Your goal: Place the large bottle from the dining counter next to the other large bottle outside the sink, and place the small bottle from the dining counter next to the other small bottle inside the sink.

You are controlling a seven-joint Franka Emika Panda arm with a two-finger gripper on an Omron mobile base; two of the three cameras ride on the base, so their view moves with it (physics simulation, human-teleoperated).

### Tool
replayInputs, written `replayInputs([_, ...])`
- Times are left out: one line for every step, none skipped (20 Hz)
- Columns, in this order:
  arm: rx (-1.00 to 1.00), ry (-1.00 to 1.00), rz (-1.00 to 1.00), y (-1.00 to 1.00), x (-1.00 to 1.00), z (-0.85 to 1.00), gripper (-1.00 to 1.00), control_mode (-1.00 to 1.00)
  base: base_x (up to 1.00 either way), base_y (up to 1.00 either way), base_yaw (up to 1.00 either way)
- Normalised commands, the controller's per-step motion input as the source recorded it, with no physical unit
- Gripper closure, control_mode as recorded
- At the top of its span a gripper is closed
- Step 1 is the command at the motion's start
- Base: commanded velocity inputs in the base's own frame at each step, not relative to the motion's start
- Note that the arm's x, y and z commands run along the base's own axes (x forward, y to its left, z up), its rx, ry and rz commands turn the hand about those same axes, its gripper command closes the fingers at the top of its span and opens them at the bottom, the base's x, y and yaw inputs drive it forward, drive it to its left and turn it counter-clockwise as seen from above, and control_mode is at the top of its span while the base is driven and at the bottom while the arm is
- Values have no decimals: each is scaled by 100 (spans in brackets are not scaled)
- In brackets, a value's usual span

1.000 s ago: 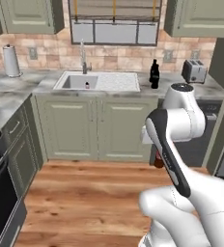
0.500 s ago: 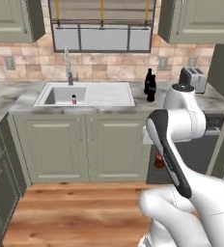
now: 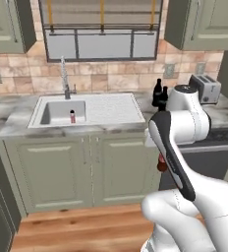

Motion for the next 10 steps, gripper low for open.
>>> replayInputs([0, 0, 0, 0, 0, 0, 100, 100, 36, 61, -22])
replayInputs([0, 0, 0, 0, 0, 0, 100, 100, 31, 61, -21])
replayInputs([0, 0, 0, 0, 0, 0, 100, 100, 30, 60, -21])
replayInputs([0, 0, 0, 0, 0, 0, 100, 100, 25, 60, -21])
replayInputs([0, 0, 0, 0, 0, 0, 100, 100, 26, 59, -20])
replayInputs([0, 0, 0, 0, 0, 0, 100, 100, 26, 58, -20])
replayInputs([0, 0, 0, 0, 0, 0, 100, 100, 26, 56, -19])
replayInputs([0, 0, 0, 0, 0, 0, 100, 100, 29, 56, -19])
replayInputs([0, 0, 0, 0, 0, 0, 100, 100, 33, 54, -18])
replayInputs([0, 0, 0, 0, 0, 0, 100, 100, 39, 53, -16])
